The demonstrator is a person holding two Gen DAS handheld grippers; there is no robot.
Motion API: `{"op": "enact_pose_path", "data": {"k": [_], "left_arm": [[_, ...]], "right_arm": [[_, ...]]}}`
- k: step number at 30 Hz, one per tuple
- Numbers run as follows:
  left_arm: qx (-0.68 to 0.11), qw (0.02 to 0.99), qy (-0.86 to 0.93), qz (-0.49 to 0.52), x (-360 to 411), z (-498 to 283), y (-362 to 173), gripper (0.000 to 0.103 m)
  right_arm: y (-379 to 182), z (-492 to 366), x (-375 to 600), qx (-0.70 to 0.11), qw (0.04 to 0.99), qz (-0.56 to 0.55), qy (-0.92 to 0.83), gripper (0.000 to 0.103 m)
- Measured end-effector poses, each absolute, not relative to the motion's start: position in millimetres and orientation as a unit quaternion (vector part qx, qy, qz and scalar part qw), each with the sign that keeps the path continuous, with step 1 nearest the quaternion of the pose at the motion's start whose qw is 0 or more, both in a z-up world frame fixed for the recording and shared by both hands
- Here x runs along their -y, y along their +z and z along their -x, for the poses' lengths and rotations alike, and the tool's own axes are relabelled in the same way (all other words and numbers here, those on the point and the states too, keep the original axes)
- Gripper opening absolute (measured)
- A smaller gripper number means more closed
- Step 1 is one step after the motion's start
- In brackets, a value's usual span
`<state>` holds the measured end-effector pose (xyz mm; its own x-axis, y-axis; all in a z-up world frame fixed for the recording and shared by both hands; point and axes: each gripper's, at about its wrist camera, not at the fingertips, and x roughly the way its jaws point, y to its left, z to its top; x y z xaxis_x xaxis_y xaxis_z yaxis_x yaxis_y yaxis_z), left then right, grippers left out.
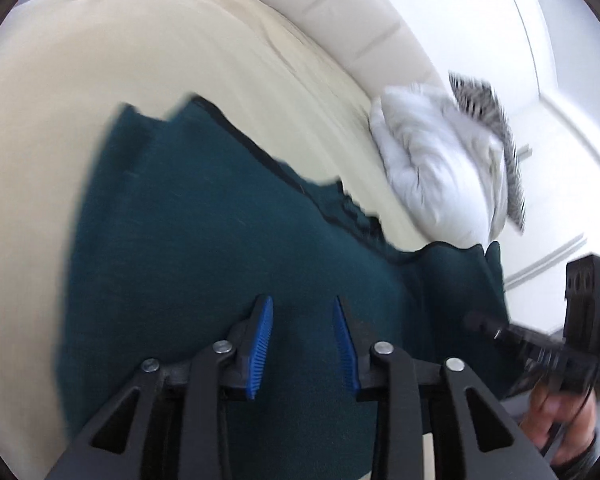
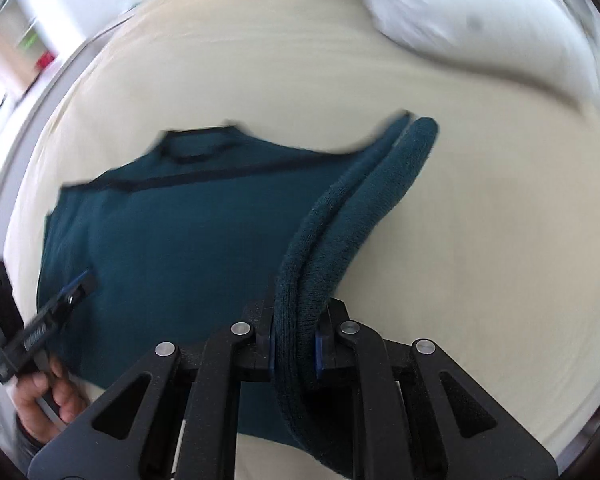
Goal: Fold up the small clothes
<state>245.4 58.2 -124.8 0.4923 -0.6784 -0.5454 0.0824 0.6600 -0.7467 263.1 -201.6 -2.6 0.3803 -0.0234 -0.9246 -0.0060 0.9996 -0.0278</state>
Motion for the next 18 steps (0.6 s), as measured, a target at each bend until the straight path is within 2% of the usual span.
{"op": "enact_pose_path", "data": {"k": [3, 6, 8, 13, 18], "left_arm": [[-0.443, 0.775, -0.252, 0.375, -76, -247, -127, 0.040], [-0.448, 0.764, -0.265, 0.380, -77, -248, -127, 0.045], [-0.454, 0.759, -0.267, 0.384, -73, -249, -127, 0.049], [-0.474, 0.749, -0.267, 0.379, -50, -265, -119, 0.071], [-0.512, 0.737, -0.267, 0.350, -23, -283, -117, 0.073]], "right_arm": [[-14, -269, 114, -0.555, 0.824, 0.097, 0.064, 0.011], [-53, -280, 66, -0.575, 0.803, 0.124, 0.096, 0.011], [-68, -283, 54, -0.577, 0.802, 0.115, 0.098, 0.011], [-59, -281, 63, -0.555, 0.820, 0.078, 0.115, 0.016], [-49, -270, 80, -0.541, 0.829, 0.045, 0.135, 0.021]]}}
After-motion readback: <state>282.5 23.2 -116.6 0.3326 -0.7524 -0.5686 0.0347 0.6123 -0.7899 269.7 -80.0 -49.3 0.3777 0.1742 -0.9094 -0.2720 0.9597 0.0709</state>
